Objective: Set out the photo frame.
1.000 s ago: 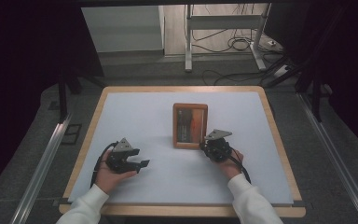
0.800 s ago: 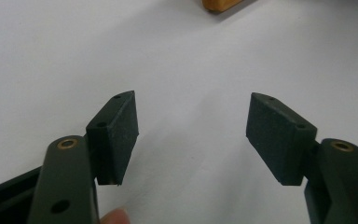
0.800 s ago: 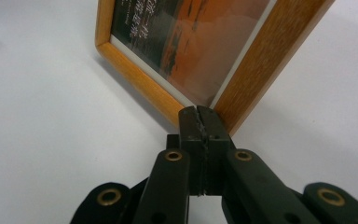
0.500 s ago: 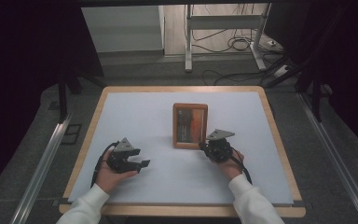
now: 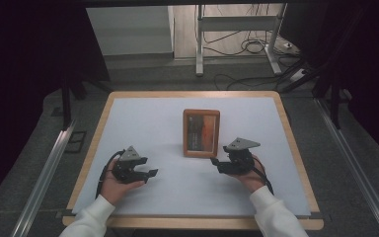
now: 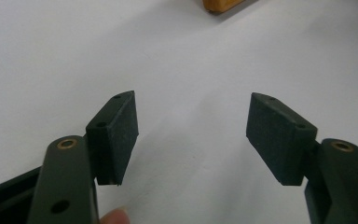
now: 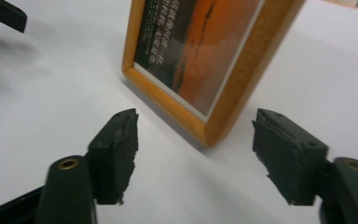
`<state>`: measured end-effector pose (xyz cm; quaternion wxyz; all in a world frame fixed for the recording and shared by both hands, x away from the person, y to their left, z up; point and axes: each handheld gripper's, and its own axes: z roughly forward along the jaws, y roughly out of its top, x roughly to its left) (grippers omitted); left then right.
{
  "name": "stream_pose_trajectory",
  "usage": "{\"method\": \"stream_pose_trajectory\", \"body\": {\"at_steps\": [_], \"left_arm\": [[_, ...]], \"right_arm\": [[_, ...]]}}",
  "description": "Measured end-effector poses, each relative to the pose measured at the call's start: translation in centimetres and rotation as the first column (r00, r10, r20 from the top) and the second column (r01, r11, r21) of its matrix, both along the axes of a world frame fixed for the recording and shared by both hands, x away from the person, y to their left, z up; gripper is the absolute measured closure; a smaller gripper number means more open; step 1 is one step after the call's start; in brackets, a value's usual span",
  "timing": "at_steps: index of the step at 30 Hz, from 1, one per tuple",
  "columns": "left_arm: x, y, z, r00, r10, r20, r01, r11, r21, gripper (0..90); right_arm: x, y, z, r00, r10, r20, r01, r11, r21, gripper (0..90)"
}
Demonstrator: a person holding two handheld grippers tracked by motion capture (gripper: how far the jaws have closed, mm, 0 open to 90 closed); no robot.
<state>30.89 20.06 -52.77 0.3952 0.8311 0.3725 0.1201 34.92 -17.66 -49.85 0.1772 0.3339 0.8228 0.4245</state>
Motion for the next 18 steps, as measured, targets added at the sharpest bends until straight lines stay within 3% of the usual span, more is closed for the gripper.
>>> {"method": "stream_pose_trajectory", "body": {"at_steps": [8, 12, 18], "left_arm": [[-0.2, 0.1, 0.2, 1.0, 0.003, 0.009, -0.003, 1.0, -0.007, 33.8], [-0.4, 0.0, 0.3, 0.9999, 0.002, 0.016, -0.002, 1.0, -0.005, 33.9], [-0.4, -0.2, 0.2, 0.9999, 0.0, 0.014, 0.0, 1.0, 0.008, 33.8]], "right_arm": [[-2.6, -3.1, 0.4, 0.9989, -0.048, 0.005, 0.048, 0.999, -0.001, 26.0], [-3.9, -5.4, 0.0, 0.9966, -0.082, 0.009, 0.082, 0.996, 0.018, 25.3], [-5.8, -8.7, -1.0, 0.9931, -0.117, 0.01, 0.117, 0.993, 0.001, 24.4]]}}
